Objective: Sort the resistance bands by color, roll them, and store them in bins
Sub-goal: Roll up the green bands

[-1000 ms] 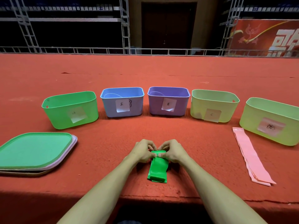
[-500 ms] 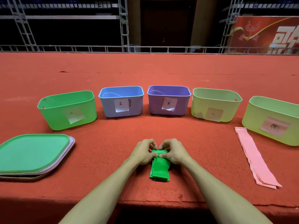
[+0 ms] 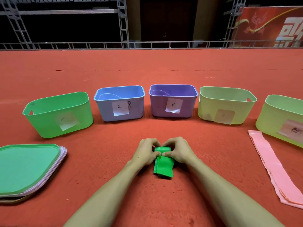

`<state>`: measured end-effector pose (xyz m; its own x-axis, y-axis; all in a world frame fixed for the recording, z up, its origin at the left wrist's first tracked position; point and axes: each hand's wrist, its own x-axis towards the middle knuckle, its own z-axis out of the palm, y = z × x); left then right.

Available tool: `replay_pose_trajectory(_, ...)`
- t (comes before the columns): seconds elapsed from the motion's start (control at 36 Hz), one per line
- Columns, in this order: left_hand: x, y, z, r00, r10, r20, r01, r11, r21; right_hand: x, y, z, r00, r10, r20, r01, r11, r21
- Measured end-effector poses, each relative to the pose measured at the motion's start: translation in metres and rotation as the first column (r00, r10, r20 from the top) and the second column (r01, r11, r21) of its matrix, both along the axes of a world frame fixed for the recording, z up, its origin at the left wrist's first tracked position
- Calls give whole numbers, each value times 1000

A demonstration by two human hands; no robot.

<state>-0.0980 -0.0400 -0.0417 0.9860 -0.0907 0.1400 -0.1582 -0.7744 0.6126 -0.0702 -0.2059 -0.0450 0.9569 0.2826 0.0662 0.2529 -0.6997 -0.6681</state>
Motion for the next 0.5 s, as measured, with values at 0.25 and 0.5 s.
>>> replay_pose_trajectory(0.25,-6,-1,-1,1000,2,17,-2,1000,-17,5,-3,2,992,53,-113,-52,999,7)
replay_pose_trajectory(0.5,-14,1,7,998,5,-61,-12,994,-110,-8,2,3,997,10,-81,-7,999,31)
